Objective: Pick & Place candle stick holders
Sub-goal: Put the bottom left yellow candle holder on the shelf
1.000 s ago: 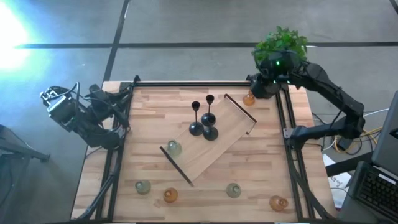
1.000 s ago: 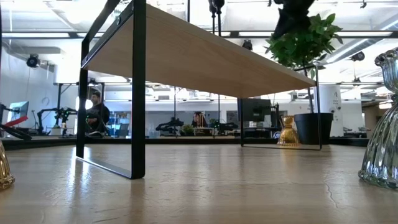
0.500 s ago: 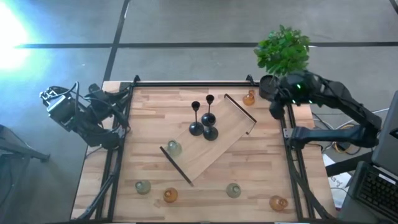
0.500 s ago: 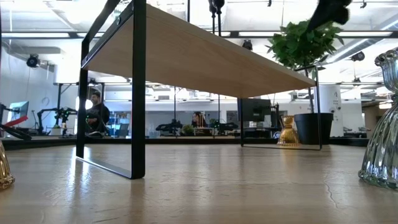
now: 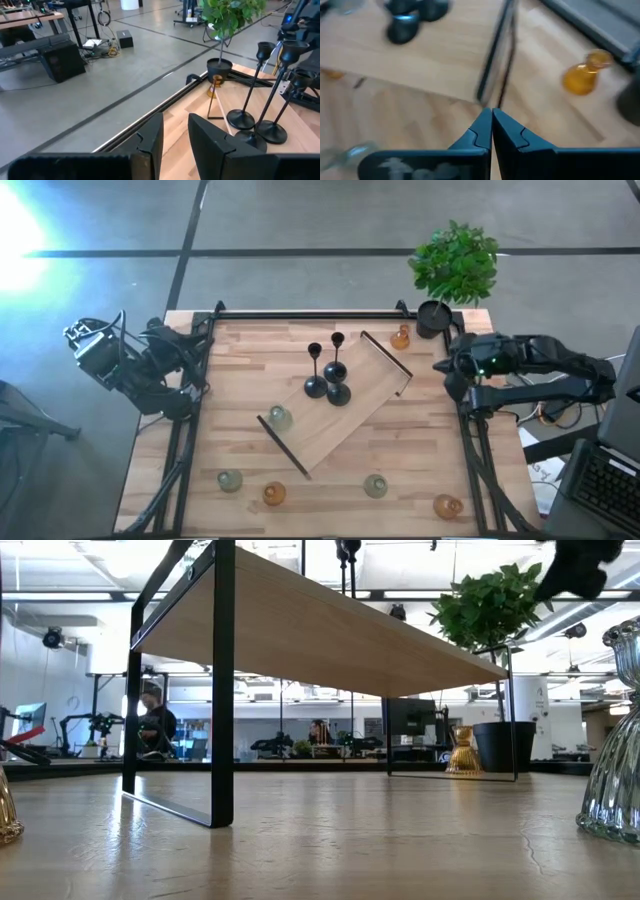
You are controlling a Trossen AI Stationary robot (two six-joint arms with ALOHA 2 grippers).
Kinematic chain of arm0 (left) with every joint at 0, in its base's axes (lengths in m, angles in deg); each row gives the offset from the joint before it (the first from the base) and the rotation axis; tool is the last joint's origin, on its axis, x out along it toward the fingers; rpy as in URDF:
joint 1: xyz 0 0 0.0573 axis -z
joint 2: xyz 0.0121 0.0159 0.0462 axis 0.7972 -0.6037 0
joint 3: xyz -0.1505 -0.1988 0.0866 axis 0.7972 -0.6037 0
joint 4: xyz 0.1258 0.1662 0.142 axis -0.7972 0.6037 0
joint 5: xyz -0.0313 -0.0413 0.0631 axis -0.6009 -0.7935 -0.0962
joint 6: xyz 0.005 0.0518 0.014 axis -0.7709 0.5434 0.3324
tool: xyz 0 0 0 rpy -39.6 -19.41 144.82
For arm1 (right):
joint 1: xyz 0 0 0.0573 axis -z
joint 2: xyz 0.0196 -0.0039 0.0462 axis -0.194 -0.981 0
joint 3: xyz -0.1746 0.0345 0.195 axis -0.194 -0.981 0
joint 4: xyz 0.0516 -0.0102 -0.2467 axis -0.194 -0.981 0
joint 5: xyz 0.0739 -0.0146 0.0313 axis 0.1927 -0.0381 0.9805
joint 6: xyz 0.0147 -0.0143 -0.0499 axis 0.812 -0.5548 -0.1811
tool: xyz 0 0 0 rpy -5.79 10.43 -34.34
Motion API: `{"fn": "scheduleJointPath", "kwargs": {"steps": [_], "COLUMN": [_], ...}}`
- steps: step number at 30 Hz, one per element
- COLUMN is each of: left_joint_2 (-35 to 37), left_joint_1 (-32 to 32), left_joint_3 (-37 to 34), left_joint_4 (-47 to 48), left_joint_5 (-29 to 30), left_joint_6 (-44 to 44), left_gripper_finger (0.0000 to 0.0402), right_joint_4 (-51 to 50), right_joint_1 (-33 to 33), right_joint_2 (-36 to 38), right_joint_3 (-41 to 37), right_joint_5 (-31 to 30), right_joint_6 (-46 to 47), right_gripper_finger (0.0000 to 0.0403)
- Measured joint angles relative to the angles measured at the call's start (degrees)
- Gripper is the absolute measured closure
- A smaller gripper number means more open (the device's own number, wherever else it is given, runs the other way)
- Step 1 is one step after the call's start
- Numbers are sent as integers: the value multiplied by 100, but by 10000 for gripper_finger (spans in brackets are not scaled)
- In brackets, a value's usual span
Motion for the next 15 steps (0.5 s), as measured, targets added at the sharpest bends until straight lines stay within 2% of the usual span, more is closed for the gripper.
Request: {"fn": "scheduleJointPath", "kwargs": {"steps": [5,9,11,15], "left_joint_2": [-36,-42,-37,-31], "left_joint_1": [0,0,0,0], "left_joint_3": [-9,-11,-11,-11], "left_joint_4": [2,0,2,0], "left_joint_5": [0,0,2,2], "left_joint_6": [4,24,21,17], "left_gripper_finger": [307,307,307,307], "right_joint_4": [1083,2017,2412,2951], "right_joint_1": [-69,-62,-33,89], "right_joint_2": [408,711,767,778], "right_joint_3": [-889,-1656,-1964,-2368], "right_joint_5": [-1279,-2633,-2936,-2957], "right_joint_6": [397,667,850,1182], "right_gripper_finger": [395,395,395,395]}}
